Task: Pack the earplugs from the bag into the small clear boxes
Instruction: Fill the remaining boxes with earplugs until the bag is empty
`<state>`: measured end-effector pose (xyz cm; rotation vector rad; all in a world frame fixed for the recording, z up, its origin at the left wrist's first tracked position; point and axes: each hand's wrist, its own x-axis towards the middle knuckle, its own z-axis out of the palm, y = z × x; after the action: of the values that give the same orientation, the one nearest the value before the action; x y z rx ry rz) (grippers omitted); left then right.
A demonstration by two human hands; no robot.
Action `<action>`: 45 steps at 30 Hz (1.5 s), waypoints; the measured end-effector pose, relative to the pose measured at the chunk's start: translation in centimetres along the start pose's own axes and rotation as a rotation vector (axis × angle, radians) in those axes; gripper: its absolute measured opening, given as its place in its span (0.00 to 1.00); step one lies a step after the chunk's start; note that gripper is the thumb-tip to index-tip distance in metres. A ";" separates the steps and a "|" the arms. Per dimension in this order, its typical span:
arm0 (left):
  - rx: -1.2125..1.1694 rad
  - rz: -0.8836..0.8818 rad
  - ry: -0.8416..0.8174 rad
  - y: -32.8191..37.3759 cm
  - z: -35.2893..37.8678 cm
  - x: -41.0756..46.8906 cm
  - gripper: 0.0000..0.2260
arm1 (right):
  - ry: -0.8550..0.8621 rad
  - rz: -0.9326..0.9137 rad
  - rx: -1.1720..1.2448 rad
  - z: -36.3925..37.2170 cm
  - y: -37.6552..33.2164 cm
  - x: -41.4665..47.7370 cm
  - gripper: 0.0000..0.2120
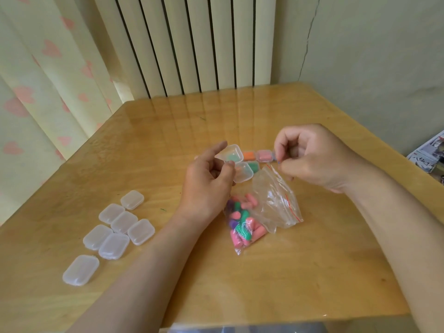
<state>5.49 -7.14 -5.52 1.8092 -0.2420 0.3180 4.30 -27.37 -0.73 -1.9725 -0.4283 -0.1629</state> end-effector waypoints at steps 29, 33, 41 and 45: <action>0.023 -0.046 -0.017 -0.1 0.2 0.0 0.17 | -0.333 0.044 -0.426 2.7 1.3 -0.3 0.09; 0.027 -0.054 -0.012 -0.1 0.1 0.1 0.17 | -0.302 0.041 -0.435 3.0 1.0 -0.4 0.11; 0.011 -0.078 0.001 -0.2 0.2 0.1 0.16 | -0.294 0.042 -0.384 3.0 0.3 -0.7 0.06; 0.012 -0.078 0.000 -0.1 0.1 0.1 0.16 | -0.313 0.038 -0.384 3.1 0.0 -0.8 0.06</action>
<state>5.68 -7.23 -5.63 1.8257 -0.1691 0.2653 3.36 -24.73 -2.34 -2.3946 -0.5949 0.0981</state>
